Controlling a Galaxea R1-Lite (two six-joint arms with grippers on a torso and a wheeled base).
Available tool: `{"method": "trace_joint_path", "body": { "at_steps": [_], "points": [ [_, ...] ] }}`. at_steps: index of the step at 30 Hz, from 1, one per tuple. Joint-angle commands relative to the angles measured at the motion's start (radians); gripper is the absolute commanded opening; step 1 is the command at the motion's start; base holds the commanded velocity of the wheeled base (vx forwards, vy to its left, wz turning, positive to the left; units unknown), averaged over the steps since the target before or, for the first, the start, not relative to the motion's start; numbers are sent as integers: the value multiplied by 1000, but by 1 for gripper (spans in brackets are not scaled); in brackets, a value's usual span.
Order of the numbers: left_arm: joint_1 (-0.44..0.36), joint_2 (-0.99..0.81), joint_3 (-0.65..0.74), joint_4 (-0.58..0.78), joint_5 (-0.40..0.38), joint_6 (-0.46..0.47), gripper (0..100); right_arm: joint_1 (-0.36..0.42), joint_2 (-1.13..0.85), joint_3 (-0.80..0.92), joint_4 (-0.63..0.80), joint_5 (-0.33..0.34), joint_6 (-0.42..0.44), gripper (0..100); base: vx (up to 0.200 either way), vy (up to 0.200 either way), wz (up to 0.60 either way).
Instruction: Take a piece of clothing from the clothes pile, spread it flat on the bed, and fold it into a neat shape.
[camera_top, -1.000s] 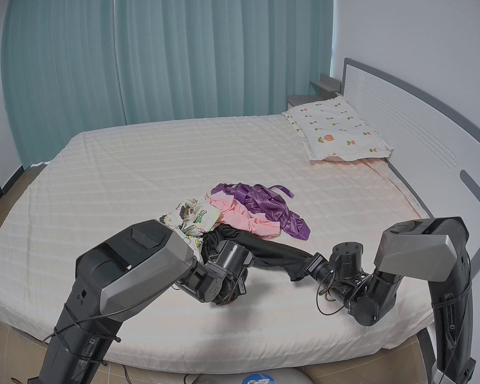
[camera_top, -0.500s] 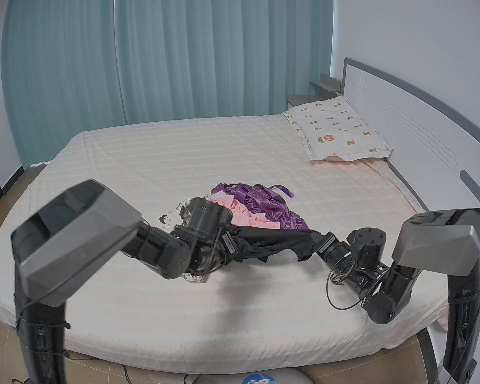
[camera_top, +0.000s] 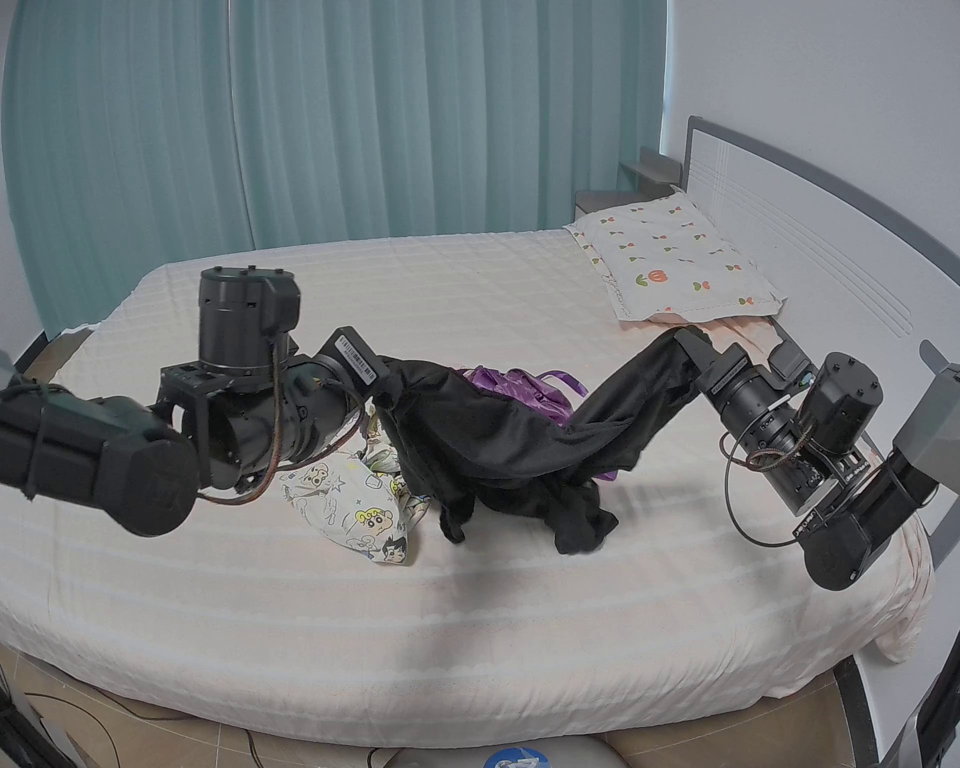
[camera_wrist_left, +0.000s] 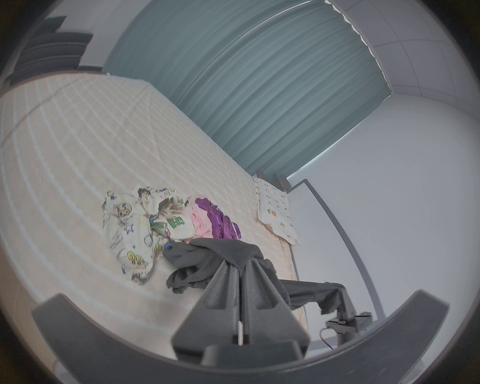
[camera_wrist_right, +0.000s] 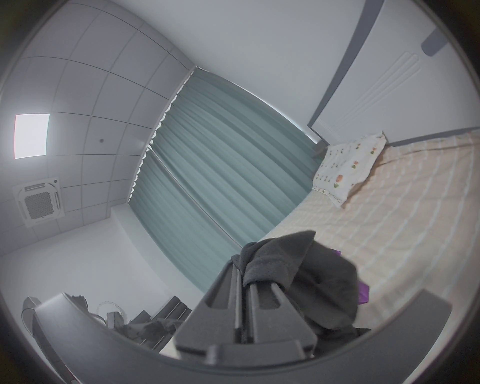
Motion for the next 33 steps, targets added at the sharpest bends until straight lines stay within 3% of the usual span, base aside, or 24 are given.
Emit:
{"method": "trace_joint_path", "body": {
  "at_steps": [1,5,9,17,24,33],
  "points": [
    [21,-35,113,-84,-48,-51,0,25,48,57,-13,11,10,0,0,0,0],
    [24,41,174,-216,-51,-74,0,102,115,59,-14,-2,16,0,0,0,0],
    [13,49,248,-274,-66,-75,0,126,100,67,-16,-7,19,0,0,0,0],
    [-27,52,269,-279,-98,-89,0,180,68,113,-16,-7,19,0,0,0,0],
    [-55,61,282,-279,-98,-89,0,182,68,116,-16,-7,21,0,0,0,0],
    [-48,74,283,-279,-98,-91,0,180,69,116,-16,-8,21,0,-200,0,0]
  ]
}}
